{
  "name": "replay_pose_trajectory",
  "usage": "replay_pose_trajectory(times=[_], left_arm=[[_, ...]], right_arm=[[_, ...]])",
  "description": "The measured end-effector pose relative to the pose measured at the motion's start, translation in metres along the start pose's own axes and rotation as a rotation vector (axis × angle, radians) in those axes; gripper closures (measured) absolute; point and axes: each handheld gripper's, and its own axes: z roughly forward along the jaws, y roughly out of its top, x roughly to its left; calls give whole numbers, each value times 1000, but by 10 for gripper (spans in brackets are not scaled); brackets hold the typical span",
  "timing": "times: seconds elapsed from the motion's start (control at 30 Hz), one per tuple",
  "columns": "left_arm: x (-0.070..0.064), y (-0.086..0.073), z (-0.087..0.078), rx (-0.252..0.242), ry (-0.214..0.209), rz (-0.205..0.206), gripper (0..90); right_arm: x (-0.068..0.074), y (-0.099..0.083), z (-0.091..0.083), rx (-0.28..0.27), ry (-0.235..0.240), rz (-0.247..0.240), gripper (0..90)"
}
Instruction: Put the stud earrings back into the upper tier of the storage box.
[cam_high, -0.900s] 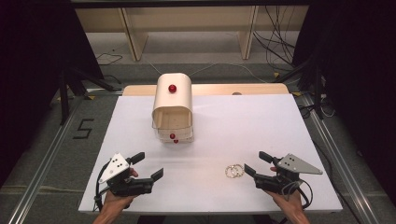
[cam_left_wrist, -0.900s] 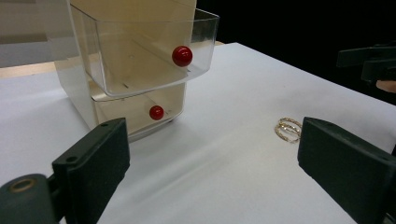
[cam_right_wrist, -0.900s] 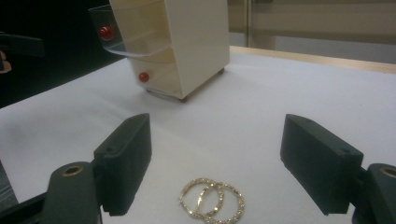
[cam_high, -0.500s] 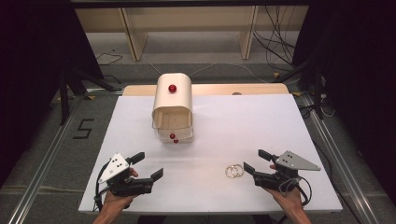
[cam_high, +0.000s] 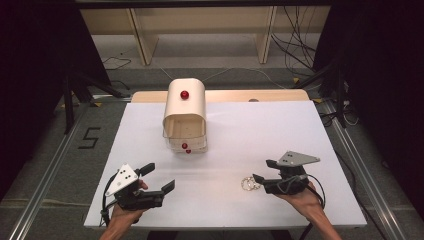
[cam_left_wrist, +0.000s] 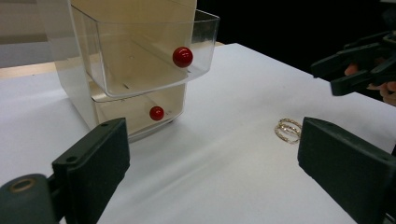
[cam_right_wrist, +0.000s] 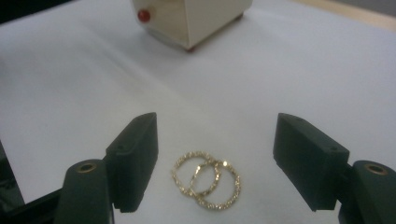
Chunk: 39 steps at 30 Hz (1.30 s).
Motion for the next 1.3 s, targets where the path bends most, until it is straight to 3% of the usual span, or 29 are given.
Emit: replay_pose_trajectory(times=[0.03, 0.1, 0.13, 0.2, 0.33, 0.57, 0.7, 1.0, 1.3], left_arm=[[0, 0, 0, -1, 0, -1, 87], [0, 0, 0, -2, -1, -1, 87], [0, 0, 0, -3, -1, -2, 87], [1, 0, -1, -3, -1, -2, 87], [1, 0, -1, -4, -1, -1, 87], [1, 0, -1, -3, -2, -2, 87], [1, 0, -1, -2, -2, -2, 87], [1, 0, -1, -2, -3, -2, 87], [1, 1, -1, -7, -4, -5, 87]], right_arm=[[-1, 1, 8, 51, -8, -20, 337], [-2, 2, 13, 82, -13, -22, 348], [-4, 2, 22, 131, -22, -39, 371], [-6, 2, 26, 150, -23, -42, 385], [-15, 2, 46, 254, 2, -23, 460], [-20, -1, 58, 339, -37, -46, 584], [-20, -4, 62, 386, -24, -44, 647], [-16, -8, 67, 410, -15, -80, 853], [-20, -8, 64, 397, 25, -39, 868]])
